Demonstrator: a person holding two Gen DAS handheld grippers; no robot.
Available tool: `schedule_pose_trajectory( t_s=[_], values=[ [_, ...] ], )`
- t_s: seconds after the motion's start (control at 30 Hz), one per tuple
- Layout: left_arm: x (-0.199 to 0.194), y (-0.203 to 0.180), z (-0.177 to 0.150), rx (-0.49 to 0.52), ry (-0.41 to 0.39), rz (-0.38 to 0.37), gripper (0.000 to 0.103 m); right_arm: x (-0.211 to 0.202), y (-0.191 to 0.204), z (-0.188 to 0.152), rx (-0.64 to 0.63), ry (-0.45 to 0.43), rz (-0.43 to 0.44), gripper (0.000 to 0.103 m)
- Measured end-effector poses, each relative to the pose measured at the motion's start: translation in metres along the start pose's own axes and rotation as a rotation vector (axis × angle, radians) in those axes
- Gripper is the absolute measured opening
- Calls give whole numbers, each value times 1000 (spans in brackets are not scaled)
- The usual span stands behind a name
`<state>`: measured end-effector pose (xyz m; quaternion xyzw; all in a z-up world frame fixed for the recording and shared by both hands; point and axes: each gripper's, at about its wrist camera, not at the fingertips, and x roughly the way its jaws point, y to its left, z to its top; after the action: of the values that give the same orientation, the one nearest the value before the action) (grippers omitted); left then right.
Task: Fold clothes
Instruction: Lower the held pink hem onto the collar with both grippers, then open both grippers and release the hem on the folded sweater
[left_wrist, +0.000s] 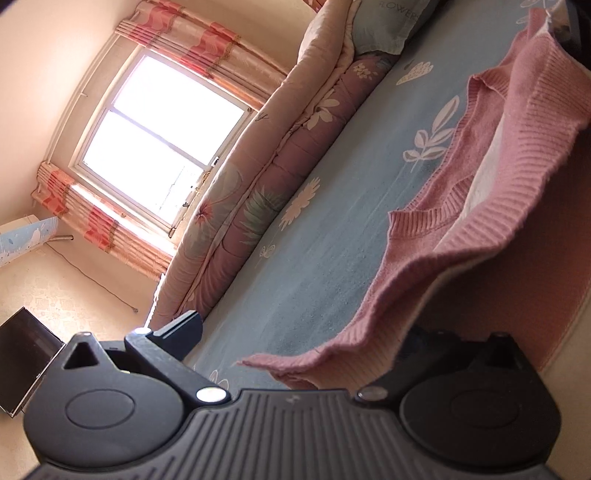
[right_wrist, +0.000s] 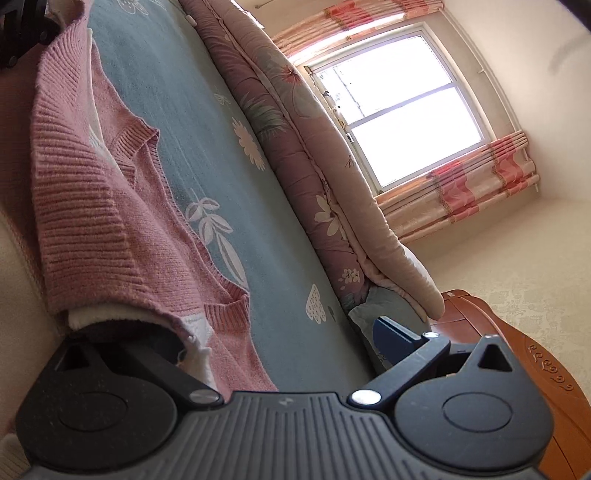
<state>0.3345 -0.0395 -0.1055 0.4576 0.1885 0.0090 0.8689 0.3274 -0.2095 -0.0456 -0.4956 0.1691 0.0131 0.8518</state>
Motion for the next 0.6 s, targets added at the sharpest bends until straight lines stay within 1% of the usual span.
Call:
schedule_pose_trajectory(
  t_s=[0.1,0.2,0.27,0.37,0.43,0.5,0.6],
  values=[
    [9,3,-4,-45,37,-51,102,7,-12,-2,73,34,81,103],
    [5,9,-9,-75,41,-63,102,-1,-24,-4,136,57,154,103],
    [-4,11,-13,-74,33,-65,102,-16,-30,-5,163,46,194,103],
    [-16,15,-19,-73,26,-74,102,-50,-41,-7,219,21,269,103],
    [-26,20,-21,-88,23,-76,102,-71,-46,-12,251,11,317,103],
    [-38,26,-22,-124,16,-124,102,-86,-47,-21,261,26,346,103],
    [-56,35,-23,-182,3,-215,102,-99,-43,-36,220,78,359,103]
  ],
)
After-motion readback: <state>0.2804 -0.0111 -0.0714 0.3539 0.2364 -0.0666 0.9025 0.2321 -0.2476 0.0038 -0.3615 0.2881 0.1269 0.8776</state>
